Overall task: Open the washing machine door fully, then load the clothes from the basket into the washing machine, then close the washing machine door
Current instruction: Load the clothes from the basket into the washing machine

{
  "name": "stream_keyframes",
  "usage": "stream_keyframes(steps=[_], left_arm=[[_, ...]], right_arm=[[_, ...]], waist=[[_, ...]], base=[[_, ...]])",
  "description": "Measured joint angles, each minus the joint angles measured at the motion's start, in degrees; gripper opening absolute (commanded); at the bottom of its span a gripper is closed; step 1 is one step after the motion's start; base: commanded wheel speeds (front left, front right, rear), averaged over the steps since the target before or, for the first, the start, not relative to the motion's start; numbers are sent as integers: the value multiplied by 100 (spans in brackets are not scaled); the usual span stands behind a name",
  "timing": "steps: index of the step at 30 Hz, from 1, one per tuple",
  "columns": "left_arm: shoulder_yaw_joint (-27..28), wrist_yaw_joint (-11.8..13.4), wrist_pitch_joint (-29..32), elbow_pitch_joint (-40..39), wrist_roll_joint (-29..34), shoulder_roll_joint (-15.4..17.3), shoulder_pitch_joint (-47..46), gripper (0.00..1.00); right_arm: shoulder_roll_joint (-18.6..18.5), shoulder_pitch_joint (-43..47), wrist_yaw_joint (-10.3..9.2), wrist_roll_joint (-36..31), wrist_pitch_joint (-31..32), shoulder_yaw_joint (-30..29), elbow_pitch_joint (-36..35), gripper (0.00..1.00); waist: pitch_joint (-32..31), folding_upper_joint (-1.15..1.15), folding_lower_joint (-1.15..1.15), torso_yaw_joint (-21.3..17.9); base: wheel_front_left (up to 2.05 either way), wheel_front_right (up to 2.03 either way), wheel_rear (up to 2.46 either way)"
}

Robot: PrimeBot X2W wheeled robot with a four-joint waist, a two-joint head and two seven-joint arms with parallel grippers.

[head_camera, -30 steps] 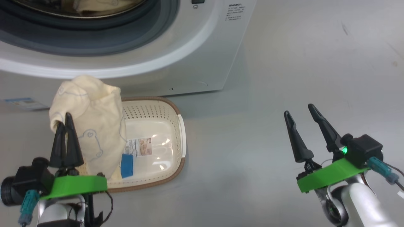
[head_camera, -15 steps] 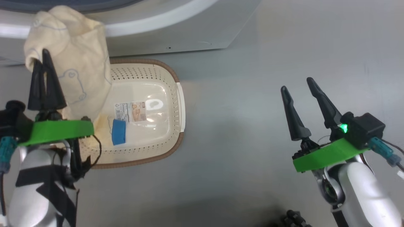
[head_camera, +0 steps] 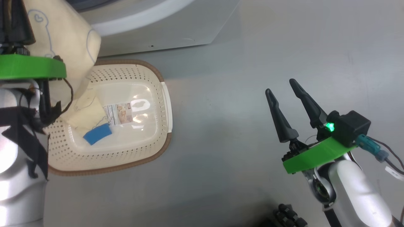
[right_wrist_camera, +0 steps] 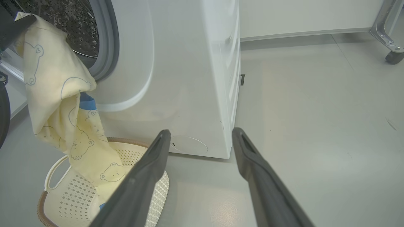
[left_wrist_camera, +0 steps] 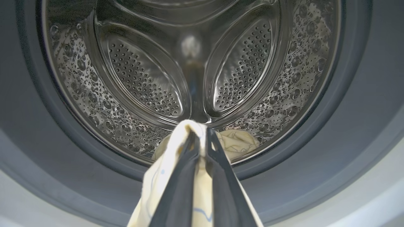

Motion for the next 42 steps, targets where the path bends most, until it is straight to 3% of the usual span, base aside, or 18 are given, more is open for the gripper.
stream_keyframes(steps=[17, 42], left_arm=[[-367, -129, 914, 1317, -44, 676, -1770, 0], [-1261, -149, 1026, 2849, 60, 890, -4102, 0]], right_arm=[[66, -73, 0, 179, 0, 224, 121, 100], [221, -317, 0, 289, 0, 503, 58, 100]], waist=[[-99, 0, 0, -400], [1238, 0, 1, -604]], base=[[0, 0, 0], [0, 0, 0]])
